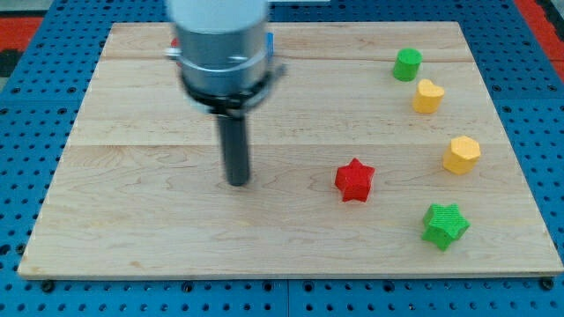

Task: Place the red star to horizontal left of hexagon

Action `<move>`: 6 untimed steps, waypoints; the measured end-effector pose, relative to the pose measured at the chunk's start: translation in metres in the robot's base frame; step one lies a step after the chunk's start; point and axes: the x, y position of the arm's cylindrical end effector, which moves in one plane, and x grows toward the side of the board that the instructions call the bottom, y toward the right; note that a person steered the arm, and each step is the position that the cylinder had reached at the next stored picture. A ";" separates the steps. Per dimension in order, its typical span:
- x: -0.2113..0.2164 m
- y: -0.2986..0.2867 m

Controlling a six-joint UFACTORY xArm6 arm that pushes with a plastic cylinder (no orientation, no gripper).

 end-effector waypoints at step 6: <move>-0.023 0.070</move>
